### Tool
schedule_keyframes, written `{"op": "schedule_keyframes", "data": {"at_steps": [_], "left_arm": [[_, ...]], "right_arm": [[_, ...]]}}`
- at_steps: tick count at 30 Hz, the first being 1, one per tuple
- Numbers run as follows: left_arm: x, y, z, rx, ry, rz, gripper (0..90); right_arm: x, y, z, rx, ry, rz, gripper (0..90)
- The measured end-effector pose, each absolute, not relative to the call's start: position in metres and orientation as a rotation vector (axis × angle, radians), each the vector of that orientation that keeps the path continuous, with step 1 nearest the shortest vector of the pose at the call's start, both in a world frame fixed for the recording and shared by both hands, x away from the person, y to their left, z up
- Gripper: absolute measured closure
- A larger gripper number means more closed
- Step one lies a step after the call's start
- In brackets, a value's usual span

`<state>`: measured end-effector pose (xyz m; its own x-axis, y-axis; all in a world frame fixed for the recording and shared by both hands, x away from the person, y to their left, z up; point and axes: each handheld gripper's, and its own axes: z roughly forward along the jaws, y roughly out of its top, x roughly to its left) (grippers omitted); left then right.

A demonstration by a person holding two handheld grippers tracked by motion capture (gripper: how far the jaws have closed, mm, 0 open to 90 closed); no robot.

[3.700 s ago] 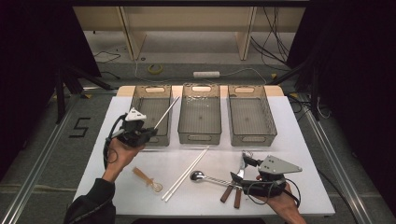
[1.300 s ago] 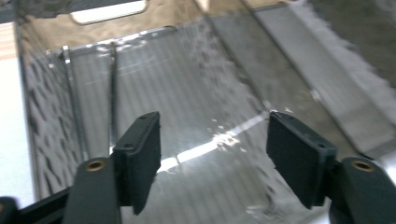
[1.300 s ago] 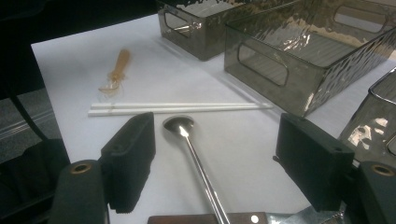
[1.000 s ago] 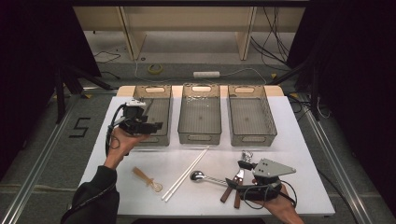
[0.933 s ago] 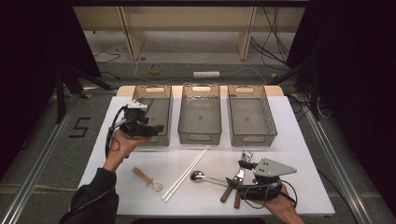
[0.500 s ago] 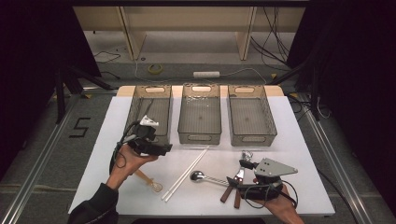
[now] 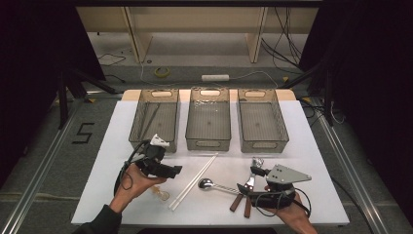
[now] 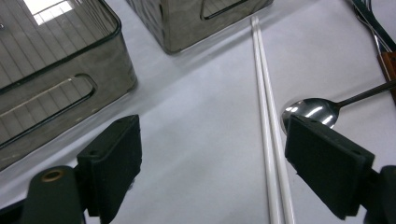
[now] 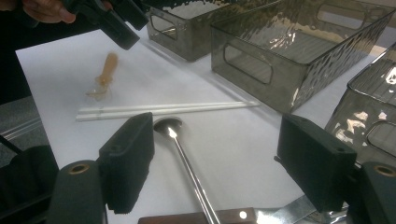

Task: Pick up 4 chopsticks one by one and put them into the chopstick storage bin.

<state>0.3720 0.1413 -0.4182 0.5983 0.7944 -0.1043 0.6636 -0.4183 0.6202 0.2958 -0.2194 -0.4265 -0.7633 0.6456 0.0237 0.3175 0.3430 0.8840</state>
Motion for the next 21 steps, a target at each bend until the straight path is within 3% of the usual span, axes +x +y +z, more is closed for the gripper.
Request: {"op": "schedule_keyframes", "data": {"at_steps": [12, 21], "left_arm": [[0.359, 0.128, -0.43, 2.295, 1.149, 0.23, 22.7], [0.35, 0.115, -0.442, 2.361, 1.121, 0.173, 37.5]], "right_arm": [[0.296, -0.218, -0.427, 0.852, 2.284, 1.381, 28.4], [0.296, -0.217, -0.428, 0.847, 2.288, 1.379, 28.4]]}}
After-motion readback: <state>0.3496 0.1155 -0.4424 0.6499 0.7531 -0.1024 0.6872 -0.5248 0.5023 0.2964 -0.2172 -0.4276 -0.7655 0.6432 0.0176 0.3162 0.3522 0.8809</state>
